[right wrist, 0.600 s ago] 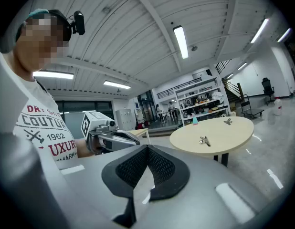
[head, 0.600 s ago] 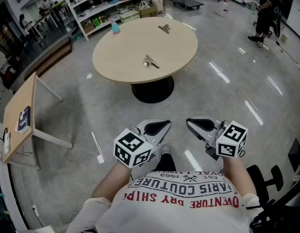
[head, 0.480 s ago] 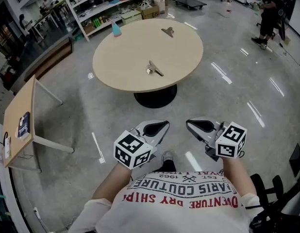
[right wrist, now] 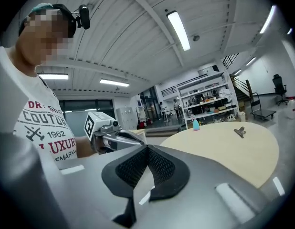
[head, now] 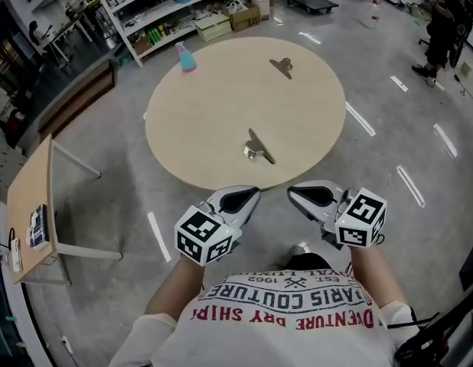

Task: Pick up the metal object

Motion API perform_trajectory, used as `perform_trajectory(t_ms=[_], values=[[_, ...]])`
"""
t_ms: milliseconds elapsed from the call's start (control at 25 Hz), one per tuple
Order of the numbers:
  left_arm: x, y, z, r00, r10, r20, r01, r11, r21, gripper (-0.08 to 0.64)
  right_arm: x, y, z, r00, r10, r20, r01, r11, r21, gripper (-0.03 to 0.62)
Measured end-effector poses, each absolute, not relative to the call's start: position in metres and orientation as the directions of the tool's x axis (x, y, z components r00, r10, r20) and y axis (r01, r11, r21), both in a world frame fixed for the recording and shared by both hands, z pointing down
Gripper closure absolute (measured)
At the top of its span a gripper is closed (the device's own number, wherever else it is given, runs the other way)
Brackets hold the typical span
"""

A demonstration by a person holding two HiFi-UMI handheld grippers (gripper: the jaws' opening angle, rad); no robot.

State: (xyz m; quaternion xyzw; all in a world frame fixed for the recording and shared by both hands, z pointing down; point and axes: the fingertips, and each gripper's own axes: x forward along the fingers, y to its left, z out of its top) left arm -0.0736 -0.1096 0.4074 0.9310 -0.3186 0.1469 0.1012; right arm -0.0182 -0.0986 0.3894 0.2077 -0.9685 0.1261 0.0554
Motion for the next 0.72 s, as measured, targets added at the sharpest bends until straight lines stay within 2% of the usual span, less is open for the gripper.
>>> perform_trajectory(t_ms=[440, 720], values=[[-0.067, -0.211, 0.432, 0.755, -0.523, 0.395, -0.616, -0.773, 0.155, 0.557, -0.022, -0.215, 0.412, -0.932, -0.304, 0.198, -0.352, 0.893, -0.282, 0.592], [-0.079, -0.267, 0.484, 0.732, -0.500, 0.463, -0.622, -0.768, 0.154, 0.557, -0.024, -0.267, 0.446, -0.931, -0.266, 0.249, -0.341, 0.877, -0.338, 0.592]])
